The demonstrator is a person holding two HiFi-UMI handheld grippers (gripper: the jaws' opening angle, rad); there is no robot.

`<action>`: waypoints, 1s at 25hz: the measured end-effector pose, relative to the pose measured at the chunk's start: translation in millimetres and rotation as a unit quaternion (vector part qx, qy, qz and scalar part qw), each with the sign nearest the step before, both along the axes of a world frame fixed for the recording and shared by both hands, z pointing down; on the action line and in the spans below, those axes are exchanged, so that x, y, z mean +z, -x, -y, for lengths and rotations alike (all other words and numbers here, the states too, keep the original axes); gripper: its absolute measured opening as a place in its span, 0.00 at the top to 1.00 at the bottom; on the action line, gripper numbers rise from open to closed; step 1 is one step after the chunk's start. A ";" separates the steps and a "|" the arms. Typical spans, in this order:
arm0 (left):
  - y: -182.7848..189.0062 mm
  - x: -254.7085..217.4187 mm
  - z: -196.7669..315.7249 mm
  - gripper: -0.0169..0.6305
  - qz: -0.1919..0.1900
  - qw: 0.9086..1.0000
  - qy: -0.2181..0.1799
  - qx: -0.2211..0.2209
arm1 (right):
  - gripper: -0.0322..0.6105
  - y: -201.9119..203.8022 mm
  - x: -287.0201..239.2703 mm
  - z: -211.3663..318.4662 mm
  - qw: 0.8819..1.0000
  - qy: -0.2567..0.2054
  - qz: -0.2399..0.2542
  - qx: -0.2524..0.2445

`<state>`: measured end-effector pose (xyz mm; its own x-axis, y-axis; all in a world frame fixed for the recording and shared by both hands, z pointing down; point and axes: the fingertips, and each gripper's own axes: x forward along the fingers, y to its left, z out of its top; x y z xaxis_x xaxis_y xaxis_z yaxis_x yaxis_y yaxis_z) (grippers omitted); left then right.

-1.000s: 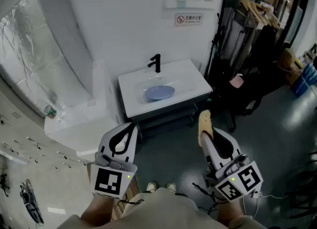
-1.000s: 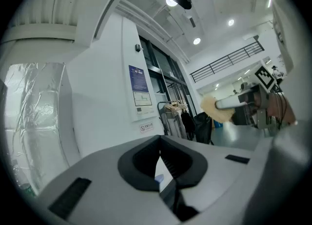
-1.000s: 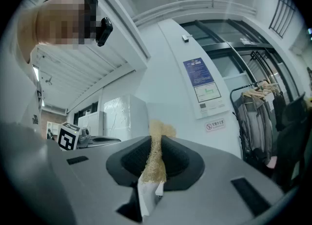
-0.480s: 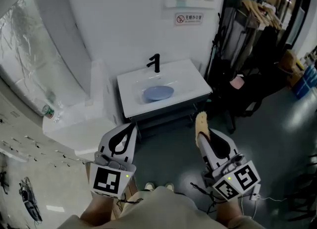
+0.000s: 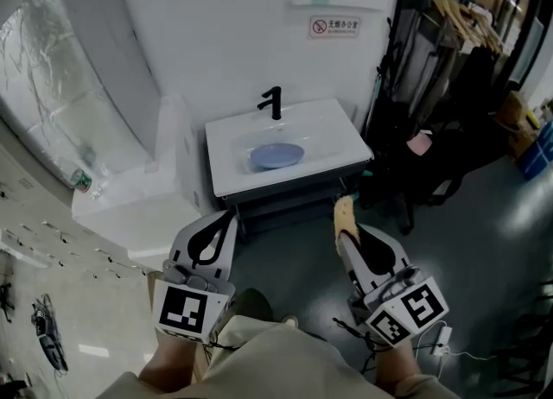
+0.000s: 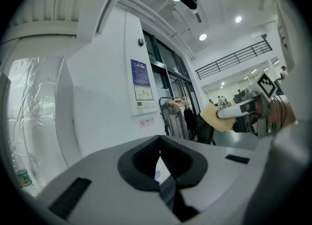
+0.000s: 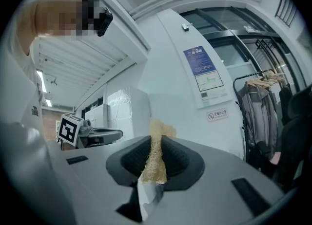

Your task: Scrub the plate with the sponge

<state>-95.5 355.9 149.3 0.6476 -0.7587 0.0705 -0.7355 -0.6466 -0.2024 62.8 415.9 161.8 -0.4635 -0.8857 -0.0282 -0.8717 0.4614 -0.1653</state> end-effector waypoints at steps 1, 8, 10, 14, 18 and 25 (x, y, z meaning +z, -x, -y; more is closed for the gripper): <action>-0.1 0.9 0.4 0.96 0.000 1.000 0.002 -0.003 | 0.84 -0.9 1.5 0.4 1.000 0.001 0.000 -0.002; 8.9 3.2 14.8 0.96 0.006 0.999 -0.007 -0.030 | 0.84 -6.2 10.3 12.9 1.000 0.003 -0.008 -0.015; 7.3 8.3 19.5 0.96 0.003 1.000 0.001 -0.031 | 0.84 -6.1 13.3 20.5 1.000 0.004 -0.009 -0.017; 4.6 20.9 37.4 0.96 0.006 1.000 0.008 -0.030 | 0.84 -8.1 19.9 40.4 1.000 0.008 -0.015 -0.019; -2.0 31.4 65.0 0.96 0.009 1.000 0.014 -0.026 | 0.84 -12.0 30.3 68.2 0.999 0.020 -0.023 -0.020; -12.0 53.6 134.3 0.96 0.008 0.999 0.041 -0.021 | 0.84 -16.4 51.1 136.4 0.998 0.046 -0.035 -0.023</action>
<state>-83.5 221.6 202.9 0.6141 -0.7758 0.1447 -0.7588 -0.6308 -0.1621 79.2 279.5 212.9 -0.5012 -0.8610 0.0869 -0.8612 0.4864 -0.1476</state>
